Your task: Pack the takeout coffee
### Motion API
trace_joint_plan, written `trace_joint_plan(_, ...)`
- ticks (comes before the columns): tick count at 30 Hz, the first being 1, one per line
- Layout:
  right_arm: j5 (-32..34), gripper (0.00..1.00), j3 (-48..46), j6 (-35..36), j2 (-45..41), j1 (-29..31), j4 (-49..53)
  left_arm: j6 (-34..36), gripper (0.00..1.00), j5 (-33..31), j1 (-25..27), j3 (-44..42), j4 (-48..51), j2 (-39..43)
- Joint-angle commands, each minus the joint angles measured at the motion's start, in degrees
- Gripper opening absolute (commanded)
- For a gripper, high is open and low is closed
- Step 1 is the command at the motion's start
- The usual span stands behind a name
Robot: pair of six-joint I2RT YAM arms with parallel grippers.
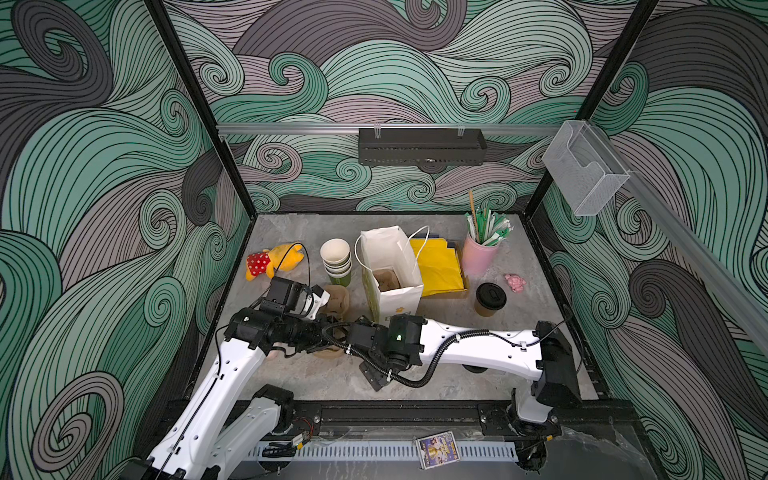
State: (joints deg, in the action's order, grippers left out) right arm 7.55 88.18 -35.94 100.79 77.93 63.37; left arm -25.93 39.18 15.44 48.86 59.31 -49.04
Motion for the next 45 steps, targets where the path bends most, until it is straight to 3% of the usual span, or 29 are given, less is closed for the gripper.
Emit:
trace_joint_plan(1,1.7,0.86,1.0,0.5,-2.5,0.2,1.1,1.4,0.54,-0.5,-0.1,0.7,0.4,-0.1)
trace_joint_plan(8,3.0,0.85,-2.1,2.3,-10.7,0.4,0.5,1.7,0.55,-0.6,0.0,0.5,1.8,0.0)
trace_joint_plan(12,2.1,0.8,-12.4,-4.9,-19.0,0.5,-3.8,0.2,0.54,0.0,2.0,-1.5,0.2,0.7)
trace_joint_plan(17,-0.7,0.78,-25.3,-13.5,-26.1,0.5,-16.0,-1.9,0.64,-0.9,10.8,-2.8,-5.3,-1.1)
trace_joint_plan(23,-2.2,0.81,-32.5,-17.2,-25.8,0.5,-27.4,0.7,0.69,1.1,16.2,-2.2,-7.7,-9.4)
trace_joint_plan(29,-1.8,0.8,-36.0,-18.5,-25.4,0.5,-30.3,3.7,0.67,1.9,19.2,-1.1,-8.2,-16.6)
trace_joint_plan(45,0.1,0.76,-37.0,-23.0,-22.2,0.5,-23.5,6.3,0.5,-1.5,20.2,0.3,-7.8,-25.7)
